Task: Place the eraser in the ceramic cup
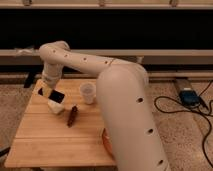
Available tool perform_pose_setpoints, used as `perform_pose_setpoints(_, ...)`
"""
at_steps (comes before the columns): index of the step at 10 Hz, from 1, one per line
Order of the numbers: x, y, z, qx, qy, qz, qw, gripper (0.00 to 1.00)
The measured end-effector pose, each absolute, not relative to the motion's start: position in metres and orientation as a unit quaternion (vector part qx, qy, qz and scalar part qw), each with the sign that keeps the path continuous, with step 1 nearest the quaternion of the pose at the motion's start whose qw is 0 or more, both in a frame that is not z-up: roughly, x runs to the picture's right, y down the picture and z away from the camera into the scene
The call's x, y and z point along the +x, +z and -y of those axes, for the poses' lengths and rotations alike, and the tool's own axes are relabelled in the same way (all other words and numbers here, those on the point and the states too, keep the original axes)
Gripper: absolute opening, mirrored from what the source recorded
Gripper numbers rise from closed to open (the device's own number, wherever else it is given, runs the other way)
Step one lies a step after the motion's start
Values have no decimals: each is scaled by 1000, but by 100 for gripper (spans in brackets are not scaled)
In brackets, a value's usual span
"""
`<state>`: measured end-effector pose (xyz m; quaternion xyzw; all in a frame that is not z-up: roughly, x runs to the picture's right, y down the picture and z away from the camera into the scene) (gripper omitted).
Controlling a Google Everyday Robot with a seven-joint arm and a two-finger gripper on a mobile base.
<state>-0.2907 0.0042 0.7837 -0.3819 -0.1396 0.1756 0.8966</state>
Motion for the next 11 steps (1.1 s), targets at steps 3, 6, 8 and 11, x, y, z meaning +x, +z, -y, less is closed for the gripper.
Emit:
perform_pose_setpoints(3, -247, 815, 23, -345, 175, 166, 907, 0)
perform_pose_setpoints(6, -213, 829, 36, -307, 195, 193, 911, 0)
perform_pose_setpoints(8, -209, 826, 48, -282, 202, 218, 912, 0)
perform_pose_setpoints(11, -206, 816, 68, -253, 207, 261, 908, 0)
